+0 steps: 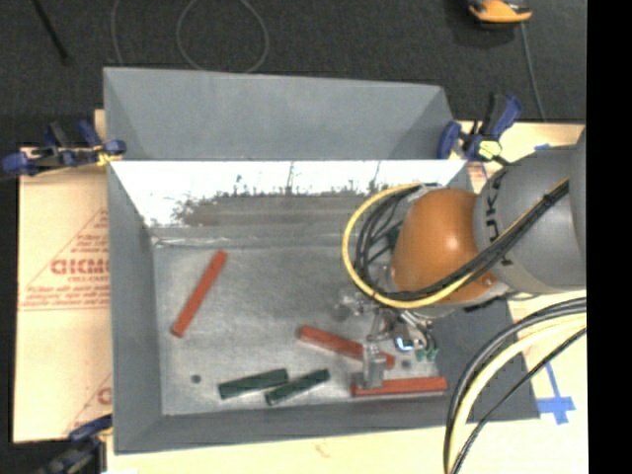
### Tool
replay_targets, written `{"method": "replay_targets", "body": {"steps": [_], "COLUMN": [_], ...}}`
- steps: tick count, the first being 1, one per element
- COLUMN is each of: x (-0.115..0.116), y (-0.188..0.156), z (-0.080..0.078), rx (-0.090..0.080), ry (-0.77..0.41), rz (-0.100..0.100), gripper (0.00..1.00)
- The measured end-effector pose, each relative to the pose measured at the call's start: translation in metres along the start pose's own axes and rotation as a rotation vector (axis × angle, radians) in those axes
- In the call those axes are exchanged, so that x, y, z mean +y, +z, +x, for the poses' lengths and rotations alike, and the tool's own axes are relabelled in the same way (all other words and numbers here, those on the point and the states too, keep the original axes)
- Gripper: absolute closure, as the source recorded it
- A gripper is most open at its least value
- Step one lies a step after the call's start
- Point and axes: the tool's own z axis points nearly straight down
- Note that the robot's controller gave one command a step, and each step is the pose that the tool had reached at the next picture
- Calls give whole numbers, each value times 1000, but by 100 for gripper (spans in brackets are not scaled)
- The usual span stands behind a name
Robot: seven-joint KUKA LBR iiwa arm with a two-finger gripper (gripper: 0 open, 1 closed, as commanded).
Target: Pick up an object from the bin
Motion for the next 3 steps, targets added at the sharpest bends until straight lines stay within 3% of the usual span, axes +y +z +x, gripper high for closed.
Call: {"method": "replay_targets", "body": {"steps": [1, 2, 3], "x": [-1, -18, 13], "y": [-3, -144, -85], "z": [-2, 23, 28], "rx": [-6, -10, 2], "ry": [0, 51, 276], "rz": [2, 4, 0], "gripper": [100, 100, 100]}}
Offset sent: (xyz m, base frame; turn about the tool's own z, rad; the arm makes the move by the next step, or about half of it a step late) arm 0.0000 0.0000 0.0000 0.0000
